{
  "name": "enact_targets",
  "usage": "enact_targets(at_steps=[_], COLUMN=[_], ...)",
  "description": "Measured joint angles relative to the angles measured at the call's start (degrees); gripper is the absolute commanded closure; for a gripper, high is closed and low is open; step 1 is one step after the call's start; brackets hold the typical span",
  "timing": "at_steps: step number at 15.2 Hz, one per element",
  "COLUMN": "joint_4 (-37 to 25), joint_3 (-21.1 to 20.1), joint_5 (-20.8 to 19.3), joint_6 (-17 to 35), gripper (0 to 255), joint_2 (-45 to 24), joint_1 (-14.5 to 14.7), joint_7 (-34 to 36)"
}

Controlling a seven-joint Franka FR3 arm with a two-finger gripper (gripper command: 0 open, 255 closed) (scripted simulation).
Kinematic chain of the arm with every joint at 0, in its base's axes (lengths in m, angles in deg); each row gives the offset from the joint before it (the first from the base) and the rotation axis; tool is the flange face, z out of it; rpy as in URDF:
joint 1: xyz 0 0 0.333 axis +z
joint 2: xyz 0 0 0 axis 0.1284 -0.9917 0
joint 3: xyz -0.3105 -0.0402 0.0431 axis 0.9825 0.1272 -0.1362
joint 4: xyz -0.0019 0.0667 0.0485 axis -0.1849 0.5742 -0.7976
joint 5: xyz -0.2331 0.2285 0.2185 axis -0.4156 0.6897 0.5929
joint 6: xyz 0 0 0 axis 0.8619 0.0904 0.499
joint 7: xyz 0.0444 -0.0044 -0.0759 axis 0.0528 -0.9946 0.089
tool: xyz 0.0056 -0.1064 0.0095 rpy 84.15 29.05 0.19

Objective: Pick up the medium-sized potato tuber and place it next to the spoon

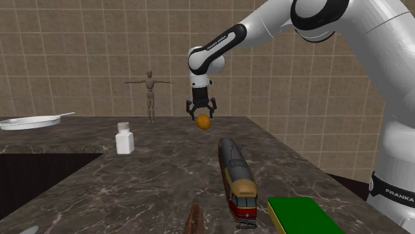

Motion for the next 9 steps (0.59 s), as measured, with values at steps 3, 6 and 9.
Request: enact_targets(at_steps=[3, 6, 9], joint_4=[0.0, -0.1, -0.1], joint_3=[0.0, 0.0, 0.0], joint_5=[0.0, 0.0, 0.0], joint_6=[0.0, 0.1, 0.0], gripper=[255, 255, 255], joint_2=[0.0, 0.0, 0.0], joint_1=[0.0, 0.0, 0.0], joint_7=[0.0, 0.0, 0.1])
